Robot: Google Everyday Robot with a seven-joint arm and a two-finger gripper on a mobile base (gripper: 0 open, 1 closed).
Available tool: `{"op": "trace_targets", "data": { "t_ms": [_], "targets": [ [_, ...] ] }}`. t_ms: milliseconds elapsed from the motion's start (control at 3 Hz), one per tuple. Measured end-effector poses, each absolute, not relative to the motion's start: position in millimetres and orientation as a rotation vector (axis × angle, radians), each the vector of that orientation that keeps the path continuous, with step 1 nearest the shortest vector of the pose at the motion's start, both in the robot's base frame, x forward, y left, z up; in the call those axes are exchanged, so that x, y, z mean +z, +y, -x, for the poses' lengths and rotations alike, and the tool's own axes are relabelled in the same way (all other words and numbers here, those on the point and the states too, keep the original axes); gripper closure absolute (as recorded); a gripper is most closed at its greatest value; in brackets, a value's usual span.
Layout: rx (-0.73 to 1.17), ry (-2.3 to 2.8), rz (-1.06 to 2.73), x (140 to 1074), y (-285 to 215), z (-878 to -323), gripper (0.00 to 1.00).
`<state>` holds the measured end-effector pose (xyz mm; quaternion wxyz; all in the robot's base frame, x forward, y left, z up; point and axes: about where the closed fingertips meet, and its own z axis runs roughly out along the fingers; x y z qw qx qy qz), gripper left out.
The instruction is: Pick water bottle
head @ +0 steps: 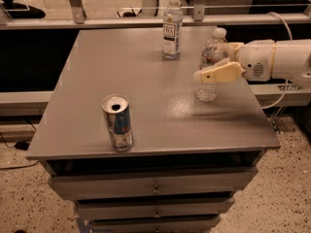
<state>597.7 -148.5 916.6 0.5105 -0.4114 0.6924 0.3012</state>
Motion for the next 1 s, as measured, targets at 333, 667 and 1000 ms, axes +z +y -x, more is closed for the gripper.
{"op": "trace_targets", "data": {
  "t_ms": [333, 667, 1000],
  "targets": [
    [0.748, 1.647, 0.964, 915.1, -144.4, -601.4, 0.44],
    [0.758, 1.624, 0.940, 922.5, -149.8, -602.8, 0.68],
    [0.770, 1.537, 0.901, 960.8, -166.1, -604.5, 0.98]
  ]
}}
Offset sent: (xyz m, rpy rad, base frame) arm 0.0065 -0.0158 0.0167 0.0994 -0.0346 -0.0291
